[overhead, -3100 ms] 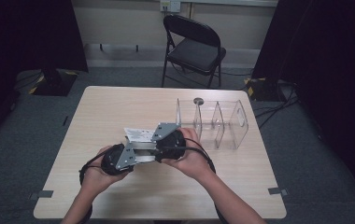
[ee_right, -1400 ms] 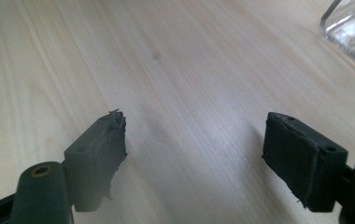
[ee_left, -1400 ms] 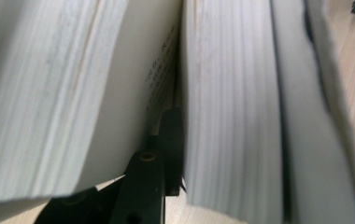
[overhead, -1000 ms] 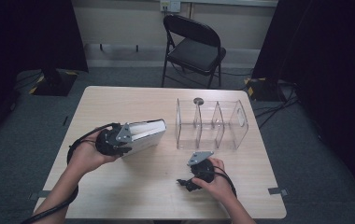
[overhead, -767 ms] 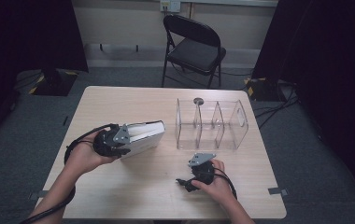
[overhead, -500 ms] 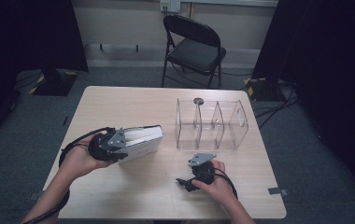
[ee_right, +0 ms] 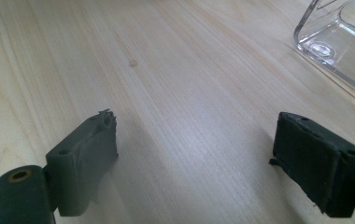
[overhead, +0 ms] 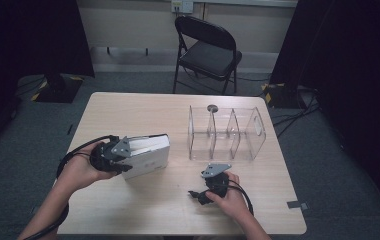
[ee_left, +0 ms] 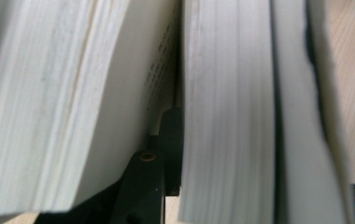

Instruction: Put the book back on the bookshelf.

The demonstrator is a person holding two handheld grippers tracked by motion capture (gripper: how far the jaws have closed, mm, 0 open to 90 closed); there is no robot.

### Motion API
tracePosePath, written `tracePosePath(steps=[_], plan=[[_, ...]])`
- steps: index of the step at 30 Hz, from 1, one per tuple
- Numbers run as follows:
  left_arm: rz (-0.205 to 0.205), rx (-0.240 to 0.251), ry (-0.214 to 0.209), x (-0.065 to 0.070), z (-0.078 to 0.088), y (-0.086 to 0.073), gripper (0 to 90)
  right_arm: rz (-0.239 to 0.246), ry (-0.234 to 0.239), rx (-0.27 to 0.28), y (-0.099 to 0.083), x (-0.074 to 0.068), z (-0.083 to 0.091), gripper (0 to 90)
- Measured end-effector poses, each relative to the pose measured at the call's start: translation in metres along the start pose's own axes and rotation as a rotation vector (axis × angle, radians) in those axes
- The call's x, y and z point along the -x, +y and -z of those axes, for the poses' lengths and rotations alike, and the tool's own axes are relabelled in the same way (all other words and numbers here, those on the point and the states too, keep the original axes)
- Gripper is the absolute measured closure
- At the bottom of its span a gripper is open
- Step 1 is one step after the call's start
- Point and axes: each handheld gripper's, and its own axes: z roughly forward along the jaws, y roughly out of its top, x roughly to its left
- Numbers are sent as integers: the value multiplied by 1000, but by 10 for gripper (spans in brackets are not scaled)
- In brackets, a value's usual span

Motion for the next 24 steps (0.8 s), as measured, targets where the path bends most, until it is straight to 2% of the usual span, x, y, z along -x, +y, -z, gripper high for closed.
tracePosePath(steps=[1,2,3,7,8,9,13,14,19,24], plan=[[12,1,6,0,0,0,742,2,-4,0,0,0,0,127],[4,-5,7,-2,0,0,743,2,0,1,0,0,0,126],[26,1,5,-2,0,0,744,-7,-10,-1,0,-1,0,121],[30,-2,-8,-6,0,0,743,-9,-15,-1,0,-2,-1,110],[14,-21,-2,-8,1,0,743,-11,-15,-2,1,-2,-1,109],[44,-4,-3,-7,0,0,743,-14,-17,-4,1,-2,-1,106],[53,-7,1,-11,0,-1,742,-14,-21,-5,1,-2,-1,104],[45,-15,0,-13,0,-1,740,-14,-22,-5,1,-2,-1,104],[65,-33,7,-16,-1,0,729,-20,-28,-6,2,-3,-2,106],[69,-39,15,-18,-2,1,707,-16,-21,-32,5,-3,-2,131]])
